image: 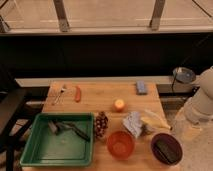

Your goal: Place apple in red bowl

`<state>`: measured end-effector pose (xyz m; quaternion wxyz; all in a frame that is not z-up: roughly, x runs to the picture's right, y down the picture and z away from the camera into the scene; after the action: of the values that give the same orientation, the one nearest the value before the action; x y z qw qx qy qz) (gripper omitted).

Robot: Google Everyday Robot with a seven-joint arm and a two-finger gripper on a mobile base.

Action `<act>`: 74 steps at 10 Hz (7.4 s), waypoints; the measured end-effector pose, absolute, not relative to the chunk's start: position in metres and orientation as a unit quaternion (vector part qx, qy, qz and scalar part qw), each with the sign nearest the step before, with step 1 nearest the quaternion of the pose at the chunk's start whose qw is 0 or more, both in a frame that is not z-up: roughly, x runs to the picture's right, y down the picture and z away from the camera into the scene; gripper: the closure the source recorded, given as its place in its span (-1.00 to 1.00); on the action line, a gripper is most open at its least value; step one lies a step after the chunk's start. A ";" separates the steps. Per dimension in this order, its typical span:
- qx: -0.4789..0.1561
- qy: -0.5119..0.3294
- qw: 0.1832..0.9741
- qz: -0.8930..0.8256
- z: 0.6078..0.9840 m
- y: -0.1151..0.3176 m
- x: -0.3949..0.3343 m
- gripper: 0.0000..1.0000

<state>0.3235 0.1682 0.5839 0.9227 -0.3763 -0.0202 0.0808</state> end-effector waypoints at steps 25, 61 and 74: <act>-0.371 -0.039 0.926 0.050 0.621 0.125 0.295 -0.20; -0.364 -0.095 0.926 0.041 0.885 0.099 0.107 -0.20; -0.357 -0.111 0.927 0.023 0.792 0.079 0.118 1.00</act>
<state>0.1178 0.0791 0.7916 0.9274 -0.3567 -0.1107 0.0234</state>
